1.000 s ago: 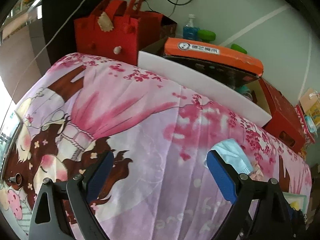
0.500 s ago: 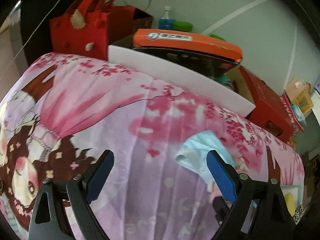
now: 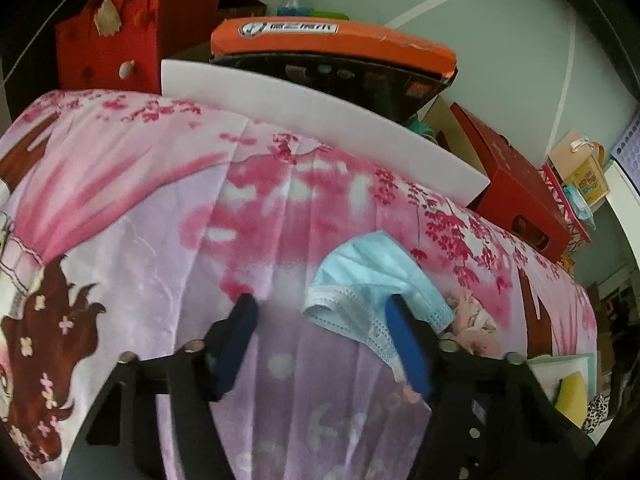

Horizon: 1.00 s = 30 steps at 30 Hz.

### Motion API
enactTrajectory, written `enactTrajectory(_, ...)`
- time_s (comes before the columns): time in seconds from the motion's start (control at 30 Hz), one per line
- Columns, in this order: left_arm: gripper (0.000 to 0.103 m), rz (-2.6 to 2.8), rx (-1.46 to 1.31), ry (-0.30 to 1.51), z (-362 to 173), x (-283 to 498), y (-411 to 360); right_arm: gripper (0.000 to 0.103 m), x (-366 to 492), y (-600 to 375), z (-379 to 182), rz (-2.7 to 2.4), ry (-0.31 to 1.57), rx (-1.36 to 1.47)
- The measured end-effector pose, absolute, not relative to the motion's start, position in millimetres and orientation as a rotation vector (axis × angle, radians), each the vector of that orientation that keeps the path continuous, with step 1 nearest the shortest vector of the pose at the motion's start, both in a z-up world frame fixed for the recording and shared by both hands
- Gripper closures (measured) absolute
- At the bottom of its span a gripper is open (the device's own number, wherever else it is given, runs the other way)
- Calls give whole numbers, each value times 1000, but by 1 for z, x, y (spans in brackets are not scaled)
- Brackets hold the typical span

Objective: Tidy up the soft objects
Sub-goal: 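Grasp the pink cloth with the right gripper while the left gripper grasps the blue face mask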

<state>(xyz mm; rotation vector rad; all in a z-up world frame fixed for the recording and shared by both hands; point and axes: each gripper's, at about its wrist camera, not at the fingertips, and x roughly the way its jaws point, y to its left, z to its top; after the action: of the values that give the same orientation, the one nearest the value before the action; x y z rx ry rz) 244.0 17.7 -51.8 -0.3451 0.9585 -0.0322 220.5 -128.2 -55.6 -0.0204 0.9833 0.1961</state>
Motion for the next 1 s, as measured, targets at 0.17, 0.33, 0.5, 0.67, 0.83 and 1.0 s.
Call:
enactTrajectory(0.17, 75, -61, -372, 948, -55, 246, 18, 68, 220, -128, -56, 197, 983, -26)
enactTrajectory(0.33, 84, -57, -387, 938, -53, 244, 21, 74, 220, -128, -56, 198, 983, -24)
enactTrajectory(0.5, 86, -52, -408, 948, -50, 242, 26, 84, 220, -128, -55, 205, 988, -20)
enactTrajectory(0.67, 91, -48, -429, 947, -41, 235, 28, 85, 216, -131, -44, 200, 970, -16)
enactTrajectory(0.83, 101, -56, -432, 933, -25, 226, 28, 85, 207, -137, -24, 196, 943, 8)
enactTrajectory(1.0, 101, -61, -400, 907, -7, 217, 26, 85, 196, -139, -3, 199, 910, 4)
